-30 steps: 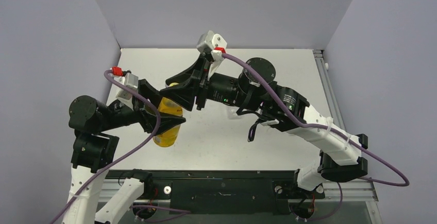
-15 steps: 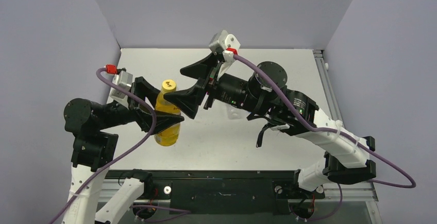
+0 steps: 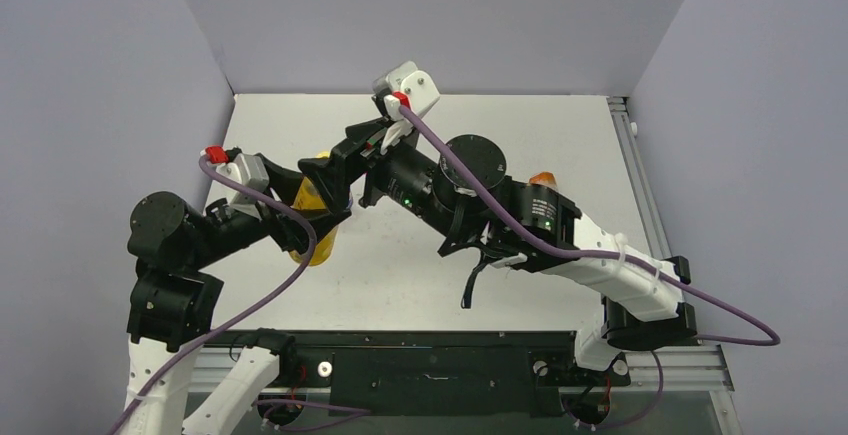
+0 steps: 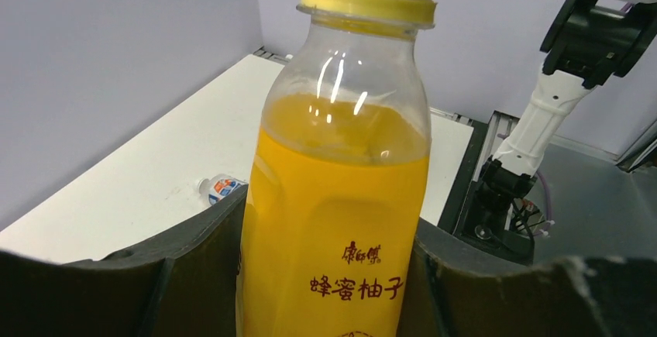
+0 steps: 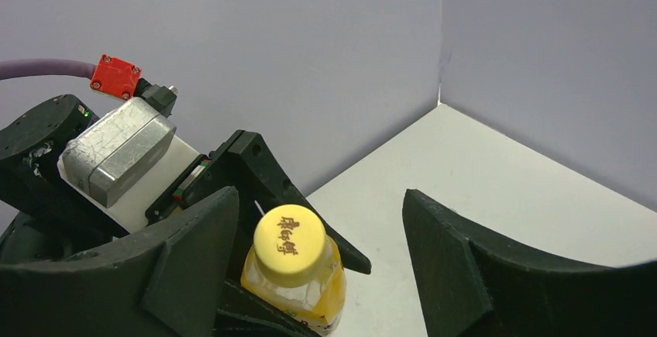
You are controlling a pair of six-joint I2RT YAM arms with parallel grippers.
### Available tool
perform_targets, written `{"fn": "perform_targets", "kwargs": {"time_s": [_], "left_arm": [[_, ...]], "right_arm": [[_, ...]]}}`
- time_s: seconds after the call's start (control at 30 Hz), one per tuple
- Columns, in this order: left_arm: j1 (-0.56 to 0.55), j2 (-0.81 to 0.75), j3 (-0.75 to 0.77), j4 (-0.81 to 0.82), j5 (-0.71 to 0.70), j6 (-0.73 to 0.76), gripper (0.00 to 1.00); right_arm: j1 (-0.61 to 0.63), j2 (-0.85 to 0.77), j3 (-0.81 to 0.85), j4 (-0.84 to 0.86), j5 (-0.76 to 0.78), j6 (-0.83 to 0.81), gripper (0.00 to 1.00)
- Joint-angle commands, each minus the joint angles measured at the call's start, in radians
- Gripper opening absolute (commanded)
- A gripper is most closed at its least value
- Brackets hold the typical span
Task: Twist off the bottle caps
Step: Unscrew the bottle cap from the plastic bottle.
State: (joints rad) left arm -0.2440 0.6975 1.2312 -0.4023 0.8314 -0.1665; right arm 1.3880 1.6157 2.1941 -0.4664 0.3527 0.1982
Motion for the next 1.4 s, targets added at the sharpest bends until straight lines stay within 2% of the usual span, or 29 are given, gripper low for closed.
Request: {"fn": "perform_targets", "kwargs": {"time_s": [0.0, 0.17, 0.33, 0.47, 0.5, 0.53, 0.63, 0.7, 0.77, 0.8, 0.87, 0.93, 1.0, 1.07, 1.13, 1.17, 1.2, 1.27, 1.37], "left_arm": [[0.001, -0.009, 0.016, -0.026, -0.04, 0.057, 0.0], [0.001, -0.007, 0.02, -0.034, -0.035, 0.053, 0.0], [0.002, -0.001, 0.02, -0.025, -0.032, 0.03, 0.0], [0.002, 0.01, 0.027, -0.009, -0.015, -0.027, 0.0], [0.001, 0.015, 0.033, -0.004, 0.005, -0.041, 0.0], [0.001, 0.018, 0.034, 0.01, 0.018, -0.078, 0.0], [0.001, 0.031, 0.032, 0.068, 0.133, -0.174, 0.0], [0.001, 0.033, 0.015, 0.156, 0.221, -0.288, 0.02], [0.001, 0.033, -0.012, 0.33, 0.298, -0.425, 0.03], [0.002, 0.033, -0.02, 0.379, 0.331, -0.505, 0.04], [0.001, 0.04, -0.034, 0.447, 0.353, -0.57, 0.03], [0.001, 0.043, -0.033, 0.458, 0.359, -0.585, 0.03], [0.001, 0.039, -0.033, 0.448, 0.355, -0.567, 0.03], [0.001, 0.034, -0.016, 0.366, 0.322, -0.484, 0.03], [0.001, 0.03, 0.002, 0.25, 0.253, -0.362, 0.02], [0.001, 0.029, 0.004, 0.189, 0.195, -0.284, 0.0], [0.001, 0.025, 0.008, 0.164, 0.166, -0.257, 0.0], [0.001, 0.024, 0.009, 0.104, 0.096, -0.172, 0.0], [0.001, 0.026, 0.008, 0.04, 0.062, -0.082, 0.0]], "right_arm": [[-0.003, 0.028, 0.075, -0.022, 0.01, 0.009, 0.69], [-0.011, 0.031, 0.065, -0.028, -0.03, 0.018, 0.52], [-0.043, 0.006, 0.021, -0.013, -0.079, 0.048, 0.21], [-0.085, -0.018, 0.003, -0.013, -0.156, 0.049, 0.05], [-0.106, -0.031, -0.003, -0.017, -0.223, 0.045, 0.01], [-0.119, -0.049, -0.009, -0.01, -0.263, 0.036, 0.0], [-0.186, -0.097, -0.056, 0.019, -0.544, 0.027, 0.0], [-0.212, -0.122, -0.072, 0.03, -0.67, 0.025, 0.0], [-0.224, -0.139, -0.084, 0.037, -0.75, 0.025, 0.0], [-0.226, -0.147, -0.09, 0.044, -0.781, 0.026, 0.0], [-0.227, -0.151, -0.113, 0.05, -0.794, 0.029, 0.0], [-0.228, -0.152, -0.123, 0.045, -0.775, 0.03, 0.04], [-0.227, -0.159, -0.14, 0.045, -0.701, 0.033, 0.22], [-0.225, -0.174, -0.159, 0.063, -0.565, 0.051, 0.67], [-0.212, -0.188, -0.174, 0.084, -0.41, 0.077, 0.77], [-0.203, -0.189, -0.18, 0.102, -0.361, 0.101, 0.78], [-0.181, -0.186, -0.185, 0.105, -0.254, 0.116, 0.79], [-0.146, -0.148, -0.138, 0.069, -0.151, 0.146, 0.79], [-0.096, -0.076, -0.042, 0.003, -0.077, 0.107, 0.8]]}}
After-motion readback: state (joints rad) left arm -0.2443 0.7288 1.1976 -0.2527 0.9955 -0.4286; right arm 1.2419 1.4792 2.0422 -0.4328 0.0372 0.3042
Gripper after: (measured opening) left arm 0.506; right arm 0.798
